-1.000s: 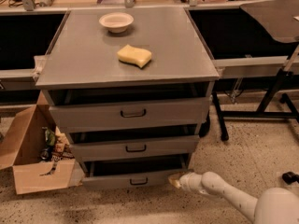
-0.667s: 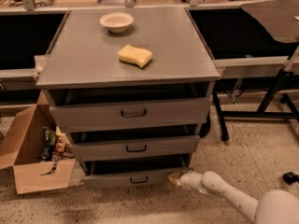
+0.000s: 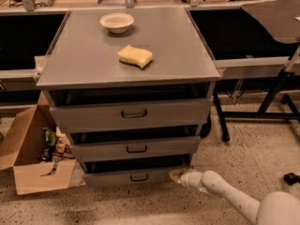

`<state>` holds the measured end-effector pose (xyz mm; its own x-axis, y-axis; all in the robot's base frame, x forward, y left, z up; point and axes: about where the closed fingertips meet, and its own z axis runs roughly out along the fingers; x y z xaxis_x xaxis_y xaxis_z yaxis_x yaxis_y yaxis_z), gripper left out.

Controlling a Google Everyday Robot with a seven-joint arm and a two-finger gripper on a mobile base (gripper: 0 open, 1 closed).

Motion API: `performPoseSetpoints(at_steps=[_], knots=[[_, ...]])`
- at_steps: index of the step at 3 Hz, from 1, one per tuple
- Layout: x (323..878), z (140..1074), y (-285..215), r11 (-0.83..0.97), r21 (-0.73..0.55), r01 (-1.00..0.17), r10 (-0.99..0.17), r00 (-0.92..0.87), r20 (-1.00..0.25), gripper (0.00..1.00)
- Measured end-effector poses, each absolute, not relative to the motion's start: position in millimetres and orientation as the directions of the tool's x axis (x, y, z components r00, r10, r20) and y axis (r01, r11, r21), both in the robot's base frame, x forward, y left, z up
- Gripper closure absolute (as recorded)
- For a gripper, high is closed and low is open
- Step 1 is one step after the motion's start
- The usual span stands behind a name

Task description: Close bottom drawer

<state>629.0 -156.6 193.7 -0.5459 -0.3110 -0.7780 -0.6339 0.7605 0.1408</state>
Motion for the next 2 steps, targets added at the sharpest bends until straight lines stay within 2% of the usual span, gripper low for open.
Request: performPoseSetpoints(at_steps=[2], knots=[[642.9, 198.5, -158.7, 0.772, 0.132, -0.622, -0.296, -0.536, -0.791, 1.00]])
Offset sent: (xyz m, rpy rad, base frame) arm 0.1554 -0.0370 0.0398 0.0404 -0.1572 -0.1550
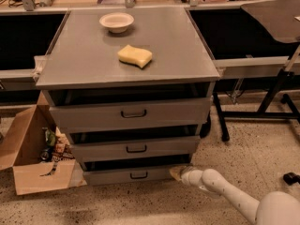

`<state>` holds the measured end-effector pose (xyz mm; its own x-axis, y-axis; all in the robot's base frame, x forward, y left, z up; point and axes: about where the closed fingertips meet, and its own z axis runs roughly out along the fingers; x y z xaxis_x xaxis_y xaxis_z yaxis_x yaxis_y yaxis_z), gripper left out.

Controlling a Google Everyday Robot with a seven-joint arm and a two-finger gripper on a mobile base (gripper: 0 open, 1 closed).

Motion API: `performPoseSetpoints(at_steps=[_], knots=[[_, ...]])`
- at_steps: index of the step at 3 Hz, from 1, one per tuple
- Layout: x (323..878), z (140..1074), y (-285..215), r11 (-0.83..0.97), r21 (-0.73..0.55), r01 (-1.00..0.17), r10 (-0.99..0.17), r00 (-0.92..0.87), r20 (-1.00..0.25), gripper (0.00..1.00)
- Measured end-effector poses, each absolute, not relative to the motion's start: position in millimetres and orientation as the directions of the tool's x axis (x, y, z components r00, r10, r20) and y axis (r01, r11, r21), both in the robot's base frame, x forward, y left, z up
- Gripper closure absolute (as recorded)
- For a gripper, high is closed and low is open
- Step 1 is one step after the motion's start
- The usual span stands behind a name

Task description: Close bottom drawer

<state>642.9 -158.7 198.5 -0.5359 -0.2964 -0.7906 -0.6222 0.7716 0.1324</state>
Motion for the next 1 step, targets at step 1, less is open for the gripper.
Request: performPoseSetpoints(at_steps=[1], knots=[[647.4, 199.3, -159.5, 0.775, 0.131, -0.618, -0.292, -0.534, -0.794, 1.00]])
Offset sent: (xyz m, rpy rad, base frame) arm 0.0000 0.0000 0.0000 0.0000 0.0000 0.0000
